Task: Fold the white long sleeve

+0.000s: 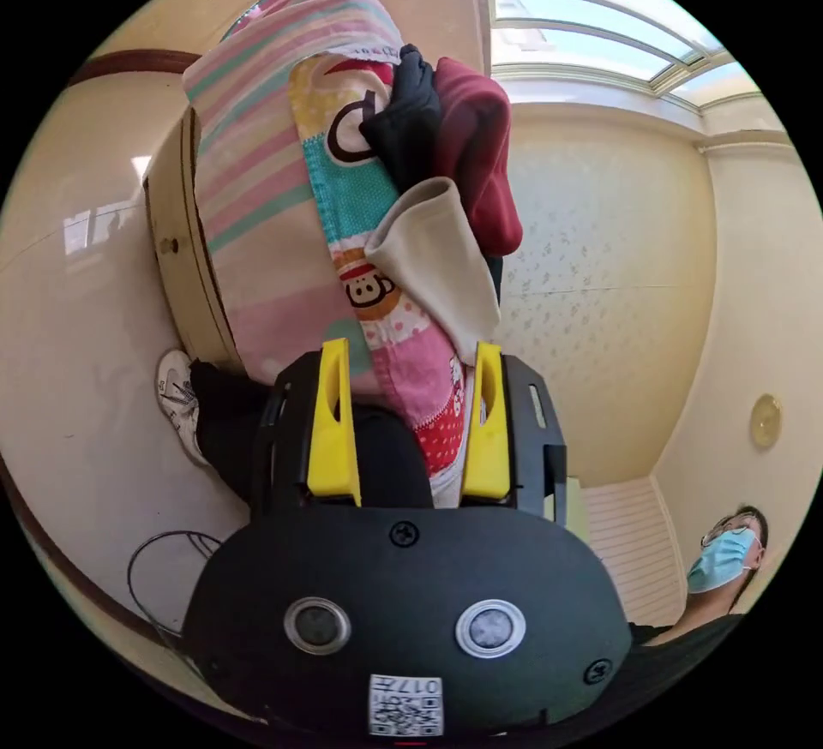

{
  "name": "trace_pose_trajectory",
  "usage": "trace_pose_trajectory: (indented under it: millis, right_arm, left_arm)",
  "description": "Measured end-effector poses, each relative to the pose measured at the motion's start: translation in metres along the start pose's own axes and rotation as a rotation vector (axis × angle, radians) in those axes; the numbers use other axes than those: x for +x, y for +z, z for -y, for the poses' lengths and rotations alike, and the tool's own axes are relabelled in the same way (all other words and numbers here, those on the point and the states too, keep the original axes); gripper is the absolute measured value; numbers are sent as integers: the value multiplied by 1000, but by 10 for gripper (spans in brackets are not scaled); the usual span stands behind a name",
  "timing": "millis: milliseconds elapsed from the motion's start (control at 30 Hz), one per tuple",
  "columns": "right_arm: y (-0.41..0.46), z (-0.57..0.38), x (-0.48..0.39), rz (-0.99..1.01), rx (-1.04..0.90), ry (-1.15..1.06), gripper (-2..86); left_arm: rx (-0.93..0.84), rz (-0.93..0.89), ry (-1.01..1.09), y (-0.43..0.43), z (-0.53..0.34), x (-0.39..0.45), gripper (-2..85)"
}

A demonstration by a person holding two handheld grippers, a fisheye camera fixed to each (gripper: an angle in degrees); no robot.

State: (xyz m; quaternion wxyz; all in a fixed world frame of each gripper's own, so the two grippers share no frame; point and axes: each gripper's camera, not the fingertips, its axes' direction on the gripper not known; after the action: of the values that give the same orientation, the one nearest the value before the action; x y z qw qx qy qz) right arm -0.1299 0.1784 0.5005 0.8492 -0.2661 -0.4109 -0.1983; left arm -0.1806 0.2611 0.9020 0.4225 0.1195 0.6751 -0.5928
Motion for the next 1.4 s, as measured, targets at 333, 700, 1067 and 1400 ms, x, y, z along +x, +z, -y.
trace_pose_trajectory:
  millis: [333, 700, 1067, 1400]
  right_arm:
    - [9, -40, 31, 103, 104, 9, 7]
    - [18, -101, 70, 191, 277, -56, 4]
    - [39, -185, 141, 503, 631, -132, 3]
    - [36, -201, 175, 636, 628, -152, 2]
  left_arm:
    - [204, 123, -88, 23, 19, -1, 81]
    - [238, -63, 552, 34, -87, 222, 15]
    - [-369, -111, 1111, 420, -281, 385, 26]
    - [-747, 95, 902, 546, -366, 269, 119]
